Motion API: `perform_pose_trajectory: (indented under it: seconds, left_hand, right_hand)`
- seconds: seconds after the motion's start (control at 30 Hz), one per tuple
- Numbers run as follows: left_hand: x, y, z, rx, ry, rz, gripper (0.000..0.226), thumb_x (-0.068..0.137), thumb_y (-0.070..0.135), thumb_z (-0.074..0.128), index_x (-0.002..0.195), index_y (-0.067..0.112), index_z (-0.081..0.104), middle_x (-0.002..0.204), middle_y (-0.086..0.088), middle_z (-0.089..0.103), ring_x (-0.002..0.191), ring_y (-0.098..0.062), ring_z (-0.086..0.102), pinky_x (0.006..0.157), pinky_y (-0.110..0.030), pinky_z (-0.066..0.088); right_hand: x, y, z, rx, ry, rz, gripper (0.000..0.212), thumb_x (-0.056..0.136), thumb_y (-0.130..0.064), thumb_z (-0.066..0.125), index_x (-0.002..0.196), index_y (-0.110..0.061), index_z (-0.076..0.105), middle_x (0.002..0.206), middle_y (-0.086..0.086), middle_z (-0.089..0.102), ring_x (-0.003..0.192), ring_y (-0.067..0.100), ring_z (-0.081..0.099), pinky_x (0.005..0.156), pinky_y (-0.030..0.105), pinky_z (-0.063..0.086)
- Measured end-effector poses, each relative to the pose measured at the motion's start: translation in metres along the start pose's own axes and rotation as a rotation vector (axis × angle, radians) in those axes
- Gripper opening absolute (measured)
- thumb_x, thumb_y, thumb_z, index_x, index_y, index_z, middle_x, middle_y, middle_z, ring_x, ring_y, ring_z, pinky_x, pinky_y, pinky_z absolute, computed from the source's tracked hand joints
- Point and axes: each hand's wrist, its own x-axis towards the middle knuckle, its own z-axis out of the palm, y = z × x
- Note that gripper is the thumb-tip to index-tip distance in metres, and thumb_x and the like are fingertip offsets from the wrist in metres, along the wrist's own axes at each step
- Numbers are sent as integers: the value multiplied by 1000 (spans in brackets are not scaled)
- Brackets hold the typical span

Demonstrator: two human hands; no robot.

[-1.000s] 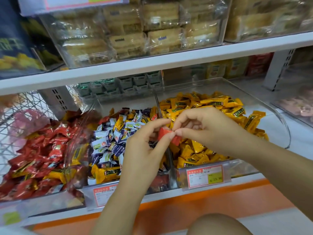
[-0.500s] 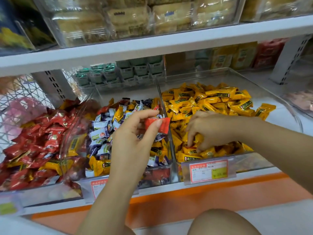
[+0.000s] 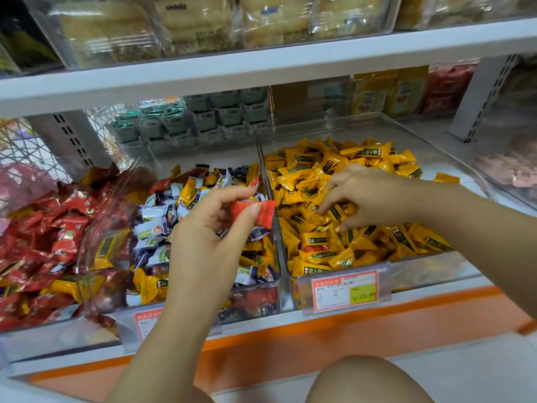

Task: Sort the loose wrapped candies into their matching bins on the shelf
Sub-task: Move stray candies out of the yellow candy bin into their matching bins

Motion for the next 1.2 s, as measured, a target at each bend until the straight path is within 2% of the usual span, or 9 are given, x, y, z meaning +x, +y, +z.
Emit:
perform_pose_trajectory:
  seconds: [0.17,0.27,0.37,0.47,0.7,0.87,1.0,1.13,1.2]
  left_hand:
    - [1,-1,-1,16,1,7,18,81,30,63,89,46,62,87,24,66,82,-1,63,70,-11,49]
    - [0,1,0,17,-1,8,14,79,37,61,89,45,62,88,22,66,84,-3,63,72,-15,51]
    - [0,0,3,27,-1,16,16,82,31,63,90,45,62,89,22,66,84,-3,63,75,-20,52]
    - [0,1,4,34,-5,18,22,85,23,65,89,44,61,88,22,66,83,-1,62,75,-15,51]
    - [0,1,4,18,-19,-6,20,84,25,65,91,43,63,88,20,67,84,-3,63,74,-15,50]
    - [-1,1,3,14,-21,-8,17,83,29,64,91,44,62,90,21,66,87,-4,64,76,-16,51]
    - [-2,3,1,0,-23,-7,20,85,26,64,91,44,62,89,22,66,83,-2,63,70,-11,48]
    - [-2,3,0,5,-20,-4,21,85,24,64,91,44,62,90,22,65,85,-2,63,70,-10,48]
    - [-3,2,0,2,-20,-4,20,85,24,64,90,44,63,91,22,65,85,-3,62,71,-10,47]
  right_hand:
    - [-4,-2,-5,-10,-89,-2,45,86,-47,59,130,-44,49,141,-8,40,131,19,27,107,33,27]
    - [-8,-10,-10,98,16,-13,39,84,-47,62,123,-43,57,142,-8,38,132,16,26,109,35,26]
    - [-4,-29,-6,103,85,-100,26,85,-44,61,111,-41,65,114,-17,58,113,8,41,98,33,35]
    - [5,-43,3,115,-36,-104,23,87,-39,61,109,-34,67,90,-22,63,96,0,51,95,26,31]
    - [16,-44,9,-45,-179,-84,25,90,-41,58,113,-32,62,105,-15,64,111,13,36,94,38,26]
    - [20,-49,6,14,-283,-54,17,85,-41,62,89,-25,57,104,-9,63,108,16,35,96,45,27]
    - [18,-50,2,71,-316,-40,23,82,-36,66,70,-25,50,87,-10,61,102,15,36,81,39,24]
    - [19,-51,2,38,-318,-32,9,84,-38,65,87,-29,63,77,-17,52,106,14,36,81,37,21]
    - [19,-51,1,48,-323,-32,12,83,-38,66,94,-32,65,77,-19,51,105,10,38,84,37,23]
